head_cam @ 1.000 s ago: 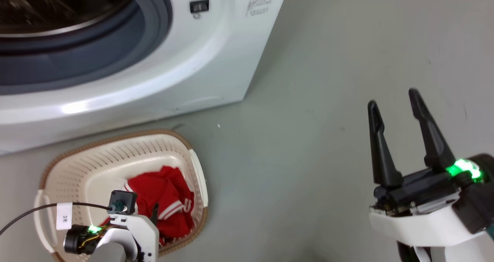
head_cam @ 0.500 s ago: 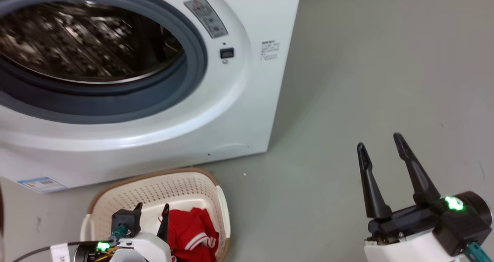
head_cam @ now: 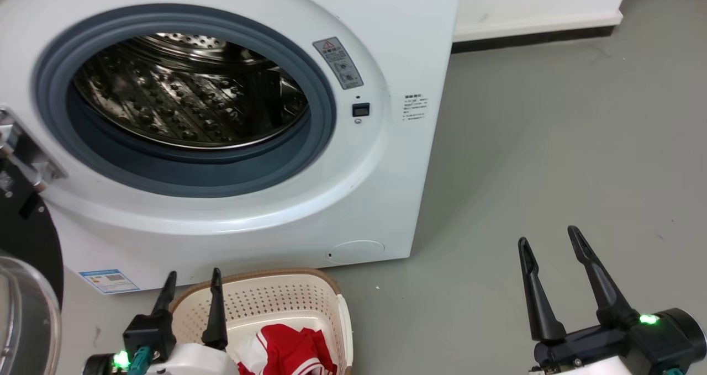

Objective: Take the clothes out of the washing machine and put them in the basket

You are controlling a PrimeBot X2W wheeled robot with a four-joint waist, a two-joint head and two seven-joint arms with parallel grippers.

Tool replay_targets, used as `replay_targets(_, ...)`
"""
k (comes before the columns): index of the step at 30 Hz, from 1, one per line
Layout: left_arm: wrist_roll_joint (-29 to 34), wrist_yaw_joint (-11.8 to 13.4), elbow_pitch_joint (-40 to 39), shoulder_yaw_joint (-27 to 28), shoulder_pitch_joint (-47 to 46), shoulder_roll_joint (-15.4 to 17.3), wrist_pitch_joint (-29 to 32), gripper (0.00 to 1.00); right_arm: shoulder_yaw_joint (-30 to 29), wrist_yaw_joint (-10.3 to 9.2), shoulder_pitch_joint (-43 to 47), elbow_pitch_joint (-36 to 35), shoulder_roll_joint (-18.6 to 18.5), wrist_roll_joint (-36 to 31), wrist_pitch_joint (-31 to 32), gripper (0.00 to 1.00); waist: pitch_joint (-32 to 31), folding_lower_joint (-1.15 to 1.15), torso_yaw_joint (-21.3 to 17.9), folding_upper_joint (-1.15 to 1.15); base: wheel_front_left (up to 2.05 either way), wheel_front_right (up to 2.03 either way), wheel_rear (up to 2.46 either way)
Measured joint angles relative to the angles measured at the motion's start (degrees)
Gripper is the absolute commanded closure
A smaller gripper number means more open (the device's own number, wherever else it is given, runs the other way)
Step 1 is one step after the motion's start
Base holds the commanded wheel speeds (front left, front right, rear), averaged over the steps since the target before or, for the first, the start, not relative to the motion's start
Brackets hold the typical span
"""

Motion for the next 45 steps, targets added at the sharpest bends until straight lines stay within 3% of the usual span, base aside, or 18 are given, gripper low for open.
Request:
replay_targets(9, 3.1, -0.01, -13.29, 4.59, 4.55, -2.53, 0.0, 0.0, -0.55, 0.0, 0.91, 0.98, -0.01, -0.35, 0.0, 0.0, -1.51, 0.0, 1.64, 0.0, 0.0, 0.0, 0.0)
replay_targets(15, 3.76, 0.07, -17.35, 5.73, 7.49, -3.41, 0.0, 0.0, -0.9, 0.0, 1.46, 1.64, -0.01, -0.26, 0.0, 0.0, -2.5, 0.0, 1.99, 0.0, 0.0, 0.0, 0.0)
replay_targets(31, 3.22, 2.23, -18.15, 4.24, 10.81, -3.74, 0.0, 0.0, -2.54, 0.0, 2.38, 3.87, -0.01, 0.67, 0.0, 0.0, -3.46, 0.01, 2.39, 0.0, 0.0, 0.0, 0.0)
replay_targets(43, 2.89, 2.53, -17.19, 3.98, 10.81, -3.75, 0.0, 0.0, -2.75, 0.0, 2.48, 4.2, -0.01, 0.82, 0.0, 0.0, -3.81, 0.01, 2.17, 0.0, 0.0, 0.0, 0.0)
replay_targets(44, 2.89, 2.5, -17.0, 3.92, 10.82, -3.76, 0.01, 1.0, -2.75, 0.0, 2.5, 4.35, 0.0, 0.82, 0.0, 1.0, -3.82, 0.01, 2.16, 0.0, 0.0, 0.0, 0.0)
replay_targets(45, 2.89, 2.5, -16.48, 3.93, 10.83, -3.78, 0.03, 1.0, -2.7, 0.0, 2.53, 4.81, 0.01, 0.82, 0.01, 1.0, -3.82, 0.01, 2.16, 0.0, 0.0, 0.0, 0.0)
